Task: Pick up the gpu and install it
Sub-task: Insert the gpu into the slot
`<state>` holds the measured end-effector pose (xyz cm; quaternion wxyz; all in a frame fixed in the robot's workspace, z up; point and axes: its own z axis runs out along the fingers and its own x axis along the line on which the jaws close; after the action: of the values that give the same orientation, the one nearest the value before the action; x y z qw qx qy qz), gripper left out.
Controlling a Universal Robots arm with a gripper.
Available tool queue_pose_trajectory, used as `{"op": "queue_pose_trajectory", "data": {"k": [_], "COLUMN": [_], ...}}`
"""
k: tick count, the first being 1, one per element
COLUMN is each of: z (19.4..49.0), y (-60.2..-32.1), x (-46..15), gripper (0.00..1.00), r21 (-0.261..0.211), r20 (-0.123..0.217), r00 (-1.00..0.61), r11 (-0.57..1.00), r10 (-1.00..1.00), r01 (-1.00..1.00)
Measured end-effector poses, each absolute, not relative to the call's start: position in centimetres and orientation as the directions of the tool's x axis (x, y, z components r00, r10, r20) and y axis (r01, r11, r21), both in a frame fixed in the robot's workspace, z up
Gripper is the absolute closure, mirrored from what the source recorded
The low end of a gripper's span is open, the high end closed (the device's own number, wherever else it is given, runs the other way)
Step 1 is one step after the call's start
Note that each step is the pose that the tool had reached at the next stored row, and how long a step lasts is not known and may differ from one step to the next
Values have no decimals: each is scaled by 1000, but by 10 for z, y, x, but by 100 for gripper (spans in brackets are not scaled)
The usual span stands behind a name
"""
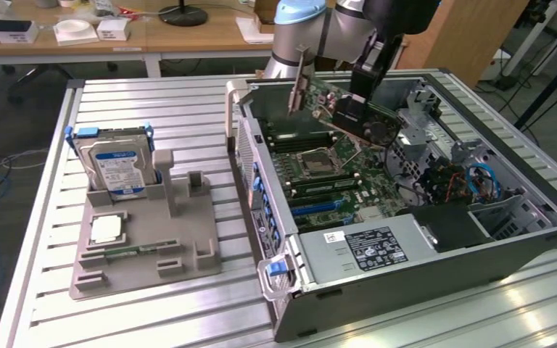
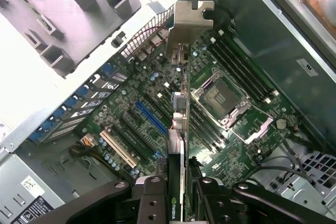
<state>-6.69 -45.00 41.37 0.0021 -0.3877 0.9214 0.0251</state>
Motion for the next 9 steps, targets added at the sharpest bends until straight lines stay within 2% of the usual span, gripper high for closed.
{"op": "queue_pose_trajectory", "data": {"k": [9], "z": [414], "y": [-450], "x": [-67], "gripper": [74], "r21": [45], "r20": [-23], "r00": [-663], "r11": [662], "r10": [-748], "r01": [-748]}}
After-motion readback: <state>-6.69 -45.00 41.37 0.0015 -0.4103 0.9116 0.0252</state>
